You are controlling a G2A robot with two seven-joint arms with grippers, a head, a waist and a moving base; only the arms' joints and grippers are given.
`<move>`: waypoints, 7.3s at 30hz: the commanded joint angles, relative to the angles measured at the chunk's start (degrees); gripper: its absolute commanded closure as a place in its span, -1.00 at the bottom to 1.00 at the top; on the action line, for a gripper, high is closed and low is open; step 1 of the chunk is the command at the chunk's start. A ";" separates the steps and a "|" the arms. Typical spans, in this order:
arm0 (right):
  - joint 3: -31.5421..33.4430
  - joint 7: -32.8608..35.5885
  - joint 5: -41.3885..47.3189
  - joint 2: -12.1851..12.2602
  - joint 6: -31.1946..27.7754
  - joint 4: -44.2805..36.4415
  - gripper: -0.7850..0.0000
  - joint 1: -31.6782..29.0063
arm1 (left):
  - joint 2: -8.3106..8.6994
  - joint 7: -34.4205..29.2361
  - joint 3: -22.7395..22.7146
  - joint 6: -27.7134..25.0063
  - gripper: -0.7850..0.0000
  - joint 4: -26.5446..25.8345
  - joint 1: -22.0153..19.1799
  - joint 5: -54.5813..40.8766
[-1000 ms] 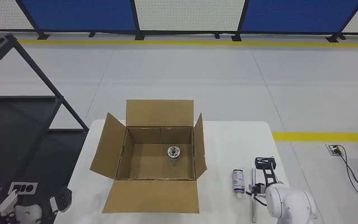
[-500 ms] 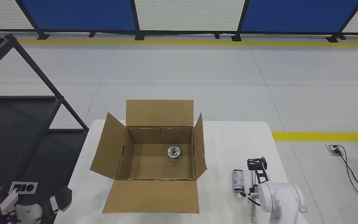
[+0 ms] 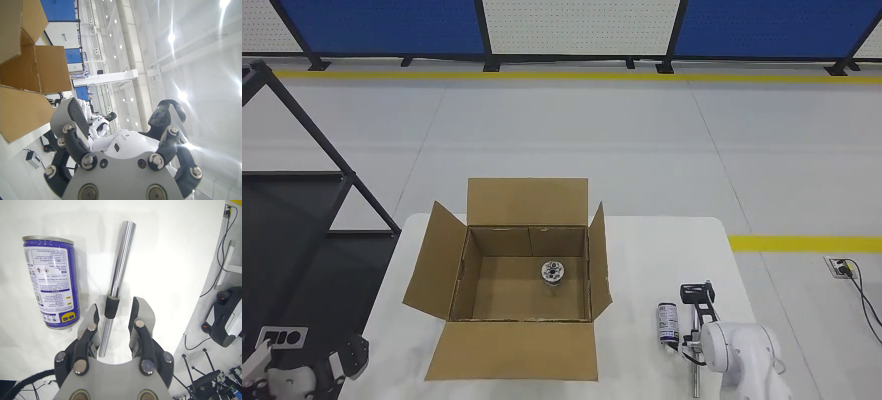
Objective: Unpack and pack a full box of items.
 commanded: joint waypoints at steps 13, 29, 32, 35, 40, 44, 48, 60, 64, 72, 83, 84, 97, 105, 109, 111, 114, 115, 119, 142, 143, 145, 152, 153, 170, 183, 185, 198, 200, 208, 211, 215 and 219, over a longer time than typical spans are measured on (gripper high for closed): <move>0.15 -1.72 1.80 0.29 0.67 2.15 0.24 0.60 | -0.03 0.17 0.08 -0.38 -1.00 -0.29 0.24 0.13; 0.29 -2.23 3.20 0.78 0.28 6.22 1.00 2.82 | -0.09 0.27 0.03 -0.75 -1.00 -0.40 0.29 -0.36; 0.44 -2.14 2.94 0.90 0.65 5.11 1.00 2.58 | -0.09 0.28 0.06 -0.68 -1.00 -0.39 0.27 -0.38; 1.00 -2.24 2.74 1.05 1.39 2.62 1.00 1.81 | -0.09 0.37 0.19 -0.57 -1.00 -0.39 0.16 -0.36; 2.88 -2.33 2.92 1.38 2.10 -4.47 1.00 -0.35 | -0.04 0.46 0.40 -0.32 -1.00 -0.28 -0.15 -0.05; 4.80 -2.50 5.38 1.56 2.33 -14.58 1.00 -2.52 | -0.01 0.49 0.65 -0.13 -1.00 -0.23 -0.46 0.11; 5.29 -3.49 8.64 1.64 1.62 -26.05 1.00 -4.01 | 0.02 0.45 1.08 -0.04 -1.00 -0.28 -0.69 0.41; 2.69 -5.13 13.72 1.72 0.83 -41.73 1.00 -4.77 | -0.03 0.16 0.34 -0.67 -1.00 -0.64 -0.06 -0.29; 2.69 -5.13 13.72 1.72 0.83 -41.73 1.00 -4.77 | -0.09 1.85 -1.81 -4.67 -1.00 -1.19 -0.39 1.01; 2.69 -5.13 13.72 1.72 0.83 -41.73 1.00 -4.77 | -0.45 3.15 -3.40 -7.64 -1.00 -4.09 0.84 0.39; -11.37 -11.30 11.18 1.52 -4.45 -42.00 1.00 9.76 | -0.03 7.02 -6.82 -5.59 -1.00 -0.92 -2.37 -1.02; -12.86 -10.91 11.48 1.35 -4.05 -41.30 1.00 11.99 | -0.06 7.10 -7.10 -5.70 -1.00 -0.26 -2.29 -1.25; -32.22 -10.30 28.01 -3.64 2.60 -8.46 1.00 44.91 | -0.84 5.99 -9.08 -6.37 -1.00 3.38 0.37 -5.77; -39.13 -9.51 37.18 -6.24 1.66 7.08 1.00 51.14 | -0.98 5.24 -8.68 -6.05 -1.00 2.70 0.90 -5.64; -39.13 -9.51 37.18 -6.24 1.66 7.08 1.00 51.14 | -0.98 5.24 -8.68 -6.05 -1.00 2.70 0.90 -5.64; -39.13 -9.51 37.18 -6.24 1.66 7.08 1.00 51.14 | -0.98 5.24 -8.68 -6.05 -1.00 2.70 0.90 -5.64; -39.13 -9.51 37.18 -6.24 1.66 7.08 1.00 51.14 | -0.98 5.24 -8.68 -6.05 -1.00 2.70 0.90 -5.64; -39.13 -9.51 37.18 -6.24 1.66 7.08 1.00 51.14 | -0.98 5.24 -8.68 -6.05 -1.00 2.70 0.90 -5.64; -39.21 -9.82 37.20 -6.24 1.57 7.19 1.00 50.87 | -0.95 6.21 -8.49 -5.63 -1.00 2.29 0.93 -4.56; -59.43 -20.16 51.64 -19.27 -15.94 54.33 1.00 62.02 | -1.38 10.12 -6.95 -5.79 -1.00 1.78 1.88 -1.93; -59.58 -20.55 52.17 -19.70 -16.96 55.62 1.00 62.09 | -1.38 10.12 -6.95 -5.79 -1.00 1.78 1.88 -1.93; -60.32 -21.18 52.15 -20.56 -18.71 58.21 1.00 62.12 | -1.38 10.12 -6.95 -5.79 -1.00 1.78 1.88 -1.93; -63.12 -20.23 50.52 -24.10 -18.02 65.42 1.00 62.72 | -1.38 10.12 -6.95 -5.79 -1.00 1.78 1.88 -1.93; -63.52 -20.11 50.24 -24.67 -17.77 66.10 1.00 62.72 | -1.38 10.12 -6.95 -5.79 -1.00 1.78 1.88 -1.93; -67.38 -21.27 47.08 -31.05 -16.45 76.20 1.00 61.68 | -1.38 10.12 -6.95 -5.79 -1.00 1.78 1.88 -1.93; -68.89 -21.32 49.25 -31.22 -16.38 77.48 0.36 61.29 | -1.38 10.12 -6.95 -5.79 -1.00 1.78 1.88 -1.93; -69.15 -21.39 49.47 -31.23 -16.32 77.51 0.36 61.41 | -1.38 10.12 -6.95 -5.79 -1.00 1.78 1.88 -1.93; -68.09 -24.93 52.33 -30.53 -15.76 76.94 0.20 66.57 | -1.38 10.12 -6.95 -5.79 -1.00 1.78 1.88 -1.93; -67.65 -25.82 52.42 -30.39 -15.86 76.93 0.18 67.31 | -1.40 11.26 -6.56 -5.27 -1.00 1.13 1.79 -1.29; -65.28 -32.06 52.36 -29.05 -16.02 75.09 0.03 69.09 | -1.47 12.36 -4.84 -4.62 -1.00 -0.03 1.23 0.81; -63.97 -35.08 52.24 -27.92 -15.18 73.07 0.03 69.30 | -1.48 12.33 -4.18 -4.40 -1.00 -0.31 1.07 1.53; -61.73 -38.86 51.36 -25.56 -13.03 68.88 0.00 69.13 | -1.53 12.28 -3.52 -4.38 -1.00 -0.59 1.04 2.20; -58.45 -41.88 48.82 -21.72 -10.06 60.14 0.05 66.86 | -1.58 12.33 -3.16 -4.45 -1.00 -0.74 1.12 2.56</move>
